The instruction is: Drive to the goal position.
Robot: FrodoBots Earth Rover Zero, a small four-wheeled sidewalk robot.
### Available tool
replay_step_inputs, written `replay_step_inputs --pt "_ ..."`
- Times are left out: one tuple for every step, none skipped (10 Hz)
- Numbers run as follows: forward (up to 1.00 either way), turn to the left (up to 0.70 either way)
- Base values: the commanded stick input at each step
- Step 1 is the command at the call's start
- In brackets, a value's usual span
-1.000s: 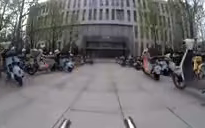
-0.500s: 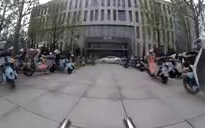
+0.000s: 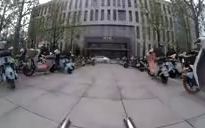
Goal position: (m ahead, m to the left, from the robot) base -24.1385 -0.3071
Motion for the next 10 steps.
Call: replay_step_inputs --pt "0.55 -0.65" --pt "0.11 -0.93" --pt "0.0 -1.0" --pt "0.0 -1.0" --pt "0.0 -1.0" --pt "0.0 -1.0" --pt "0.0 -1.0" --pt "0.0 -1.0" --pt "0.0 -1.0" --pt "0.0 -1.0"
